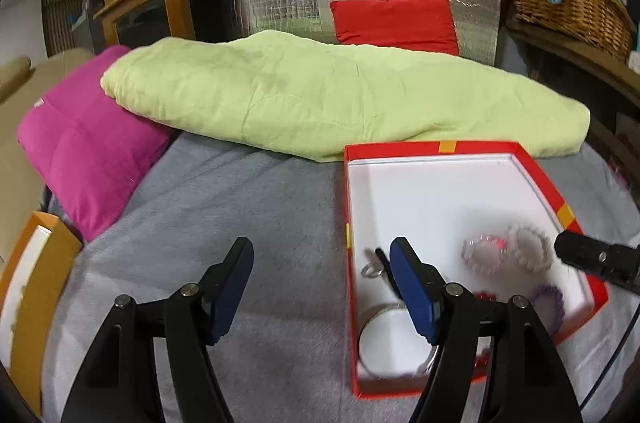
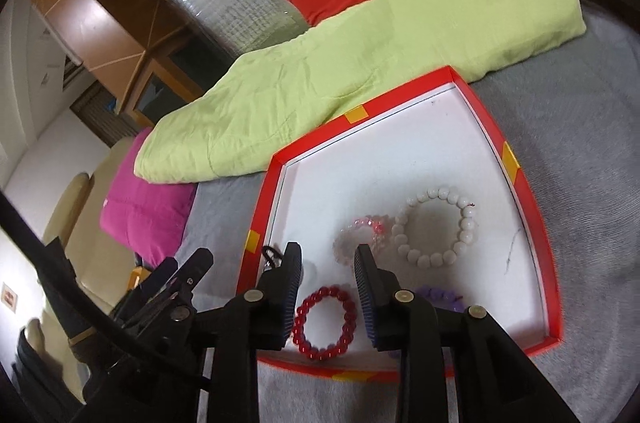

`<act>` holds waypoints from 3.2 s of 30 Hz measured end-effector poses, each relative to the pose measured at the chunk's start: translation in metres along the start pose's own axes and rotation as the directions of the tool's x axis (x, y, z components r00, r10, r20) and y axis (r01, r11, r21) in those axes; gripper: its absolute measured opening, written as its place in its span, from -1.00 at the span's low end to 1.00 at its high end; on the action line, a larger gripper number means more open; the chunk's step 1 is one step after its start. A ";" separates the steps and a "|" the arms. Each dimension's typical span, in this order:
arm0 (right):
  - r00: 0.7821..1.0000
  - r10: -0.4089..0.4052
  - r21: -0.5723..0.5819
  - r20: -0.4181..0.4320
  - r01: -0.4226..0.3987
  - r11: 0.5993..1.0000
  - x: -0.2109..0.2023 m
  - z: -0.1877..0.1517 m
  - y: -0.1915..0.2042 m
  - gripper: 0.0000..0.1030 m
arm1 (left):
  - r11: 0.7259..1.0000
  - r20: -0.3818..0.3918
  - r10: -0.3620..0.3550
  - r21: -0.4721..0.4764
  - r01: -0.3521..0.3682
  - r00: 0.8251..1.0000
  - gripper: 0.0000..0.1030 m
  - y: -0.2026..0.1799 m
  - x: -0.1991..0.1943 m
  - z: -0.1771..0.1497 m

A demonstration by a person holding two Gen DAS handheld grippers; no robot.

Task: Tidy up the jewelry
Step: 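Open the left tool to drop the hair tie while the right tool releases the pink bracelet, then withdraw both open tools from the box toward the remaining bracelets, then grasp the dark red bangle with the left tool while the right tool grasps the pink-white bead bracelet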

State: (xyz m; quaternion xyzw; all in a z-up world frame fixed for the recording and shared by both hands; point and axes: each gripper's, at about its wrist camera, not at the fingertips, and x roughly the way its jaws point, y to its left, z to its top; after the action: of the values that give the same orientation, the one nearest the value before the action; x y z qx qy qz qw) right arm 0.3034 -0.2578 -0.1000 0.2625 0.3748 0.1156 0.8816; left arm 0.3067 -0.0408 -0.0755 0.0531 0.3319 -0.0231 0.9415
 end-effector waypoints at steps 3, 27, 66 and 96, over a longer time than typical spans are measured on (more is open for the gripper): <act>1.000 -0.008 -0.043 -0.003 0.008 0.999 -0.008 -0.006 0.006 -0.40 | 0.999 0.017 0.026 0.038 -0.027 1.000 0.41 -0.001 -0.013 -0.007; 0.999 -0.044 -0.100 -0.007 0.043 0.994 -0.036 -0.035 0.012 -0.40 | 0.994 0.052 0.036 0.102 -0.041 0.998 0.46 -0.010 -0.052 -0.026; 0.982 -0.084 -0.180 -0.168 0.053 0.982 -0.055 -0.115 0.014 -0.41 | 0.997 -0.163 0.015 0.075 -0.003 0.986 0.46 0.012 -0.081 -0.107; 0.966 -0.150 -0.251 -0.212 0.095 0.963 -0.028 -0.125 0.018 -0.41 | 0.977 -0.251 -0.113 0.146 0.153 0.961 0.36 0.009 -0.073 -0.123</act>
State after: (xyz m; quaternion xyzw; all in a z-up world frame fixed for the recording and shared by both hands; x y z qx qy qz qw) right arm 0.1936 -0.2069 -0.1453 0.1155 0.4732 0.1343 0.8630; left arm 0.1743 -0.0168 -0.1240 0.1105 0.4436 -0.1072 0.8829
